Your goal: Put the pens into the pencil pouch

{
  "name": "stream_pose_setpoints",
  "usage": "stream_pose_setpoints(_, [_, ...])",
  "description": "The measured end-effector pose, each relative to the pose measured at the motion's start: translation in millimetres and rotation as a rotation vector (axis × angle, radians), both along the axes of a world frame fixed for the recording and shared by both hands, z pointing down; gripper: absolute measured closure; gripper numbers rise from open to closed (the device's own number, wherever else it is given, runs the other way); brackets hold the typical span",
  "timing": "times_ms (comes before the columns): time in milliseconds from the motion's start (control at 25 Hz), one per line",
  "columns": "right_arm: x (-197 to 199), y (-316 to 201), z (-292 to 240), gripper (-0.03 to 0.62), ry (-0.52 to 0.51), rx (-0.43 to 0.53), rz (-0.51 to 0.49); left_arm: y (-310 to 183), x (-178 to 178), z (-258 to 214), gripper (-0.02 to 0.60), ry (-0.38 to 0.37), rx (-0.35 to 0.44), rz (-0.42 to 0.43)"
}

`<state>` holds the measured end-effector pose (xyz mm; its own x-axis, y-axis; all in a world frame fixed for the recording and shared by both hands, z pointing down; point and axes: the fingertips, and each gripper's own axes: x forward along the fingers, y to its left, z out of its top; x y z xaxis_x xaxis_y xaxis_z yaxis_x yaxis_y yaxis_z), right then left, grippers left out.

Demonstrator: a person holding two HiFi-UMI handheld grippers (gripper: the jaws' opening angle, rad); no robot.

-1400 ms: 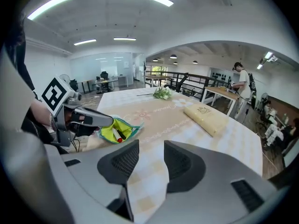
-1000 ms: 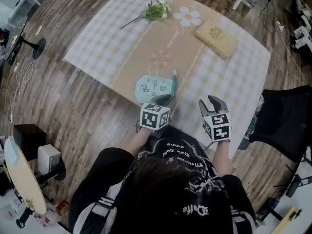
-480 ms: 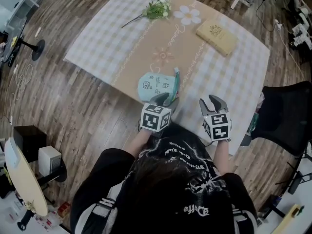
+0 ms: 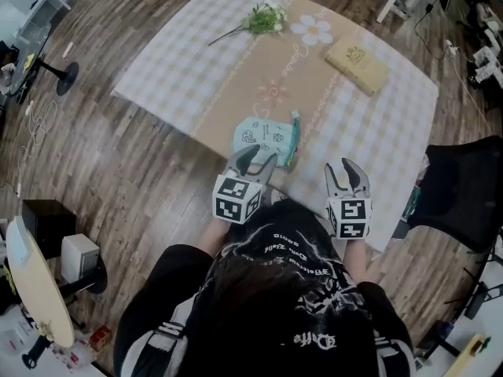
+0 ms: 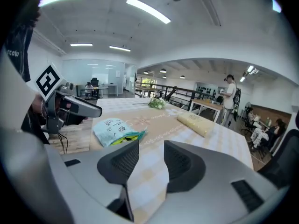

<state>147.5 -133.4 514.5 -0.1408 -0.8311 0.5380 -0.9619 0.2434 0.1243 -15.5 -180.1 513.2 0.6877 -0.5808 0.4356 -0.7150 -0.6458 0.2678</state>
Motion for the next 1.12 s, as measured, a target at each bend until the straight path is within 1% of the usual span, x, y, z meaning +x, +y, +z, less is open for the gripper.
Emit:
stream_pose_setpoints(80, [-1.2,4.1,-5.1,0.424,0.019,0.049,0.026,0.6,-14.7,-9.3,0.391,0.017,0.051,-0.019])
stream_pose_setpoints(200, [-2.1,8.8,-6.3,0.424,-0.024,0.089,0.078,5.1,-31.4,-17.1,0.391,0.030,0.109,-0.035])
stream_pose_setpoints(280, [-5.0,9.7,-8.7,0.424,-0.050,0.121,0.107,9.5,-39.4,-19.5,0.391,0.042,0.120,-0.038])
stream_pose_setpoints(400, [-8.1,9.3,-14.2,0.424,-0.052,0.166,0.141,12.9,-47.2,-23.8,0.391,0.060,0.137,-0.043])
stream_pose_setpoints(560, [-10.7,12.3,-22.3,0.427,-0.065,0.204,0.164,14.2,-53.8,-30.6,0.397,0.056,0.165,-0.042])
stream_pose_setpoints(680, [-10.8,15.4,-27.5,0.470,-0.067,0.230,0.186,12.5,-58.5,-36.9,0.439,0.062,0.188,-0.056])
stream_pose_setpoints(760, [-11.7,17.1,-30.9,0.531,-0.064,0.244,0.199,10.4,-61.6,-42.1,0.497,0.072,0.202,-0.073])
stream_pose_setpoints(800, [-12.9,17.8,-32.3,0.555,-0.062,0.248,0.202,9.4,-62.9,-44.8,0.516,0.081,0.207,-0.081])
stream_pose_setpoints(920, [-17.4,19.2,-36.2,0.583,-0.058,0.252,0.197,8.3,-63.3,-51.6,0.548,0.099,0.214,-0.085])
stream_pose_setpoints(1000, [-19.6,19.1,-38.4,0.585,-0.066,0.253,0.190,8.8,-61.1,-54.1,0.560,0.102,0.214,-0.074])
stream_pose_setpoints(1120, [-18.0,18.2,-41.4,0.586,-0.074,0.261,0.201,9.6,-56.1,-55.0,0.561,0.100,0.216,-0.051])
